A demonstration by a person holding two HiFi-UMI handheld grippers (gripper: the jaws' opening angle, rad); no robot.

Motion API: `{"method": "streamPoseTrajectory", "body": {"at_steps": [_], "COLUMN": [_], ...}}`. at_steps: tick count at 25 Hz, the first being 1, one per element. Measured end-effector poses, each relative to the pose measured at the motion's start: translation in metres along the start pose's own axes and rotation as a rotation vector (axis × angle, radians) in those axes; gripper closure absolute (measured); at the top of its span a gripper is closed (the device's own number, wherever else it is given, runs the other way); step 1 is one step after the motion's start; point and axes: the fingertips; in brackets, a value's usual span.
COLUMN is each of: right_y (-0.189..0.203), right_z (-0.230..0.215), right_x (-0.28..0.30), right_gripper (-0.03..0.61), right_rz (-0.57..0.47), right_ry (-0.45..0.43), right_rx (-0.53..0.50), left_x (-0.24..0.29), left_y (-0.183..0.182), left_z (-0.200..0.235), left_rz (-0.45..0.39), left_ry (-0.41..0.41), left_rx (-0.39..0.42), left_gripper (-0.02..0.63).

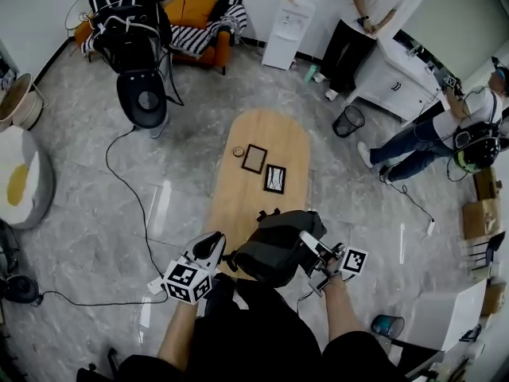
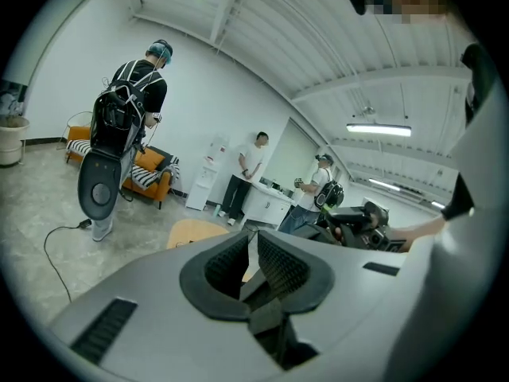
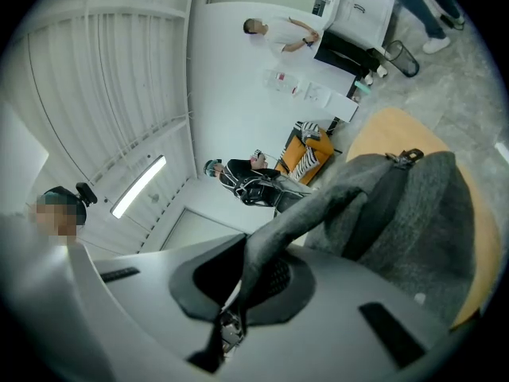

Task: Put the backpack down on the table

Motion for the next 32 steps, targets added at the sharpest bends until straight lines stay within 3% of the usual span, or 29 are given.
{"method": "streamPoseTrajectory", "body": {"at_steps": [7, 14, 19, 24, 32], "right_y": [-0.019, -0.029, -0.021, 0.004, -0.010], "right_z": [-0.012, -0.016, -0.040, -0.068, -0.100], "right_x": [0.028, 0.033, 0.051, 0.068, 0.094], "right_gripper": [0.568, 0.568, 0.568, 0.568, 0.568], "right_rz": [0.039, 0.096, 0.163, 0.226, 0.182], "right_ry": [0.007, 0.012, 0.048, 0.068, 0.164], "right_rx": [-0.037, -0.080, -0.091, -0.070, 0.043], "left_x": [0.023, 0.039, 0.042, 0.038, 0.042], "left_y": [-0.008, -0.012, -0.007, 0.010, 0.015], "left_z": [0.011, -0.013, -0.010, -0.010, -0.007], "left_rz": [0.025, 0.059, 0.091, 0.124, 0.149], "left_ry": [-0.002, 0.004, -0.020, -0.042, -0.041], "left_rx": [0.016, 0.040, 0.044, 0.022, 0.011], "left_gripper": [0.569, 0.569, 0.569, 0.569, 0.569]}}
Point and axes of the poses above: the fingertips, and each gripper's own axes: x forward along the fingers, z to its left, y out of its underside, and after that the axes turned 12 degrees about y, right-handed
